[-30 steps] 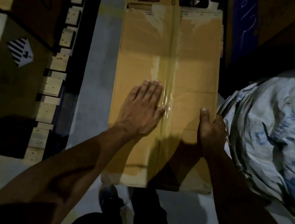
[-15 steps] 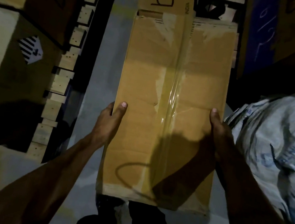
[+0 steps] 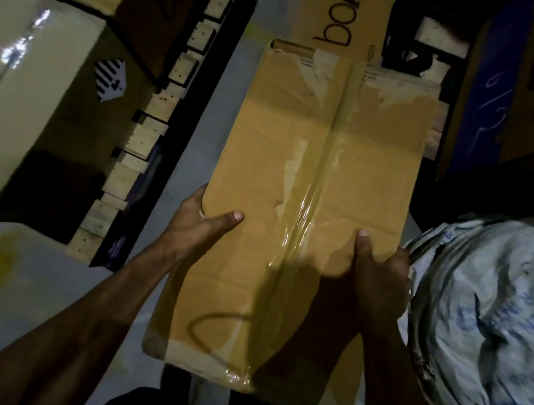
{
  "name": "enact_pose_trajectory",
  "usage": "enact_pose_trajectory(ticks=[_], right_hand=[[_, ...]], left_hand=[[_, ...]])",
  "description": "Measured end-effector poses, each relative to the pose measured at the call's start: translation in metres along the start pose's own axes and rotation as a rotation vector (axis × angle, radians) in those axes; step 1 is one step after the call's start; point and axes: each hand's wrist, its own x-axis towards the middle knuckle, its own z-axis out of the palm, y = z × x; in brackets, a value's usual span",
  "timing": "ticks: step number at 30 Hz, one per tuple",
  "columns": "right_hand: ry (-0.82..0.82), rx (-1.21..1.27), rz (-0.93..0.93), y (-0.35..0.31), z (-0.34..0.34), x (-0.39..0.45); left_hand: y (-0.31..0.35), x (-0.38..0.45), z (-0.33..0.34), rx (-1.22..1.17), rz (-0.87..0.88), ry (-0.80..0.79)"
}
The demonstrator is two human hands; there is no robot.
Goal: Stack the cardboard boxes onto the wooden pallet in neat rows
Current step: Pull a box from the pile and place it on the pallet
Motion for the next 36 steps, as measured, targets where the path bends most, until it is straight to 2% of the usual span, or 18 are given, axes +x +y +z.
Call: enact_pose_trajectory(ticks=[8, 12, 19, 25, 30, 36], right_hand=[[-0.039, -0.034, -0.136, -0.032, -0.030, -0.121], [-0.059, 0.007, -0.236, -0.037, -0.027, -0.211], [-0.031, 0.023, -0.389, -0.033, -0.004, -0.388], [-0.139, 0.026, -0.465, -0.040, 0.013, -0.520], [-0.187, -0.052, -0.521, -0.067, 0.043, -0.593], [-0.263, -0.065, -0.606, -0.121, 0.098, -0.648]], left_hand=[[-0.003, -0.119, -0.088, -0.007, 0.089, 0.088], [-0.035, -0.186, -0.151, -0.010, 0.175, 0.205], [-0.103, -0.309, -0.280, -0.037, 0.195, 0.368], [-0.148, -0.401, -0.379, -0.007, 0.179, 0.512], [-0.175, -0.443, -0.447, -0.022, 0.103, 0.600], [-0.194, -0.443, -0.522, -0.038, 0.040, 0.728]])
